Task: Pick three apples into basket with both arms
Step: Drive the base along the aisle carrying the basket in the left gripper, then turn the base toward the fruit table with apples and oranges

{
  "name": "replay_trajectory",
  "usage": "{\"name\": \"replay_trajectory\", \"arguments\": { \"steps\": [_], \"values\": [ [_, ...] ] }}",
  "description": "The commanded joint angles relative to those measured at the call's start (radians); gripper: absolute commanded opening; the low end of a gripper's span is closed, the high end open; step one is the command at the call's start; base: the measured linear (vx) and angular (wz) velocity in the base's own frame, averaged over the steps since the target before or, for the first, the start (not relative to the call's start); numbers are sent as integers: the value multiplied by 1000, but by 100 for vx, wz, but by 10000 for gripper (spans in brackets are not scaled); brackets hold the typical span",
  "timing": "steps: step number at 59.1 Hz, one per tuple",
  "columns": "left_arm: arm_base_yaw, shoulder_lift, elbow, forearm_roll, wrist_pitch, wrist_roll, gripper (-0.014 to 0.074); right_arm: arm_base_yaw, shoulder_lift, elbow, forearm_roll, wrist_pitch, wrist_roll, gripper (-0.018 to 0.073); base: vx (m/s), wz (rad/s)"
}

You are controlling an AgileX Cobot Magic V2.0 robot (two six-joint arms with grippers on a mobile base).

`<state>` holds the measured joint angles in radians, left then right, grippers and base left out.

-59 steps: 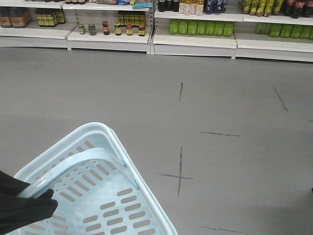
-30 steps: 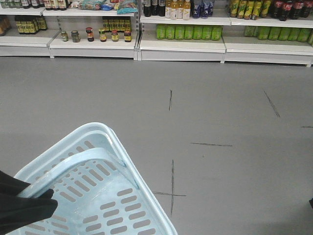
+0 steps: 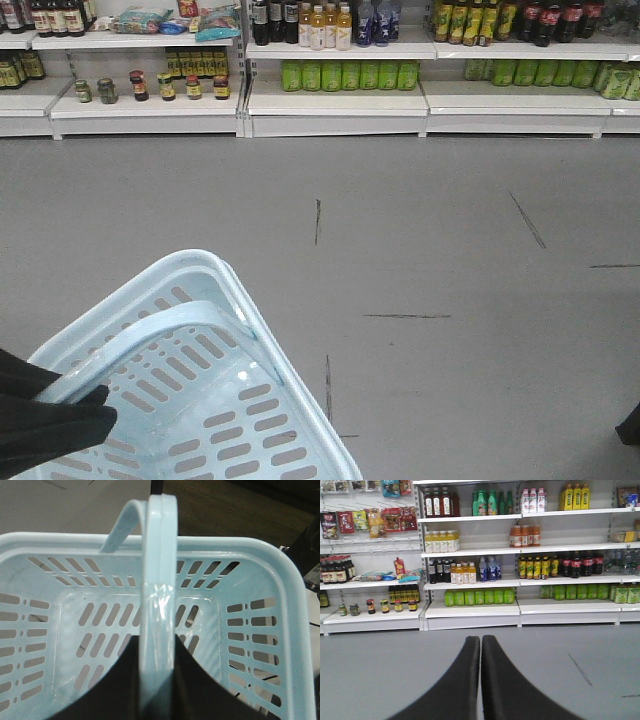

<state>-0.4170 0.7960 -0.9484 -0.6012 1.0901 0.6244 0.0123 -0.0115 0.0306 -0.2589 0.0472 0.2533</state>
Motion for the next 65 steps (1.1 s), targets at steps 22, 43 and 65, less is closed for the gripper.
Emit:
{"name": "replay_trajectory", "arguments": {
  "steps": [22, 43, 65],
  "values": [
    [-4, -6, -32, -58, -69, -4, -6, -4, -11, 11, -11, -76, -7, -5, 21, -32],
    [-4, -6, -32, -58, -69, -4, -6, -4, -11, 11, -11, -76, -7, -5, 18, -57],
    [-4, -6, -32, -58, -69, -4, -6, -4, -11, 11, -11, -76, -7, -5, 15, -59]
  ]
}}
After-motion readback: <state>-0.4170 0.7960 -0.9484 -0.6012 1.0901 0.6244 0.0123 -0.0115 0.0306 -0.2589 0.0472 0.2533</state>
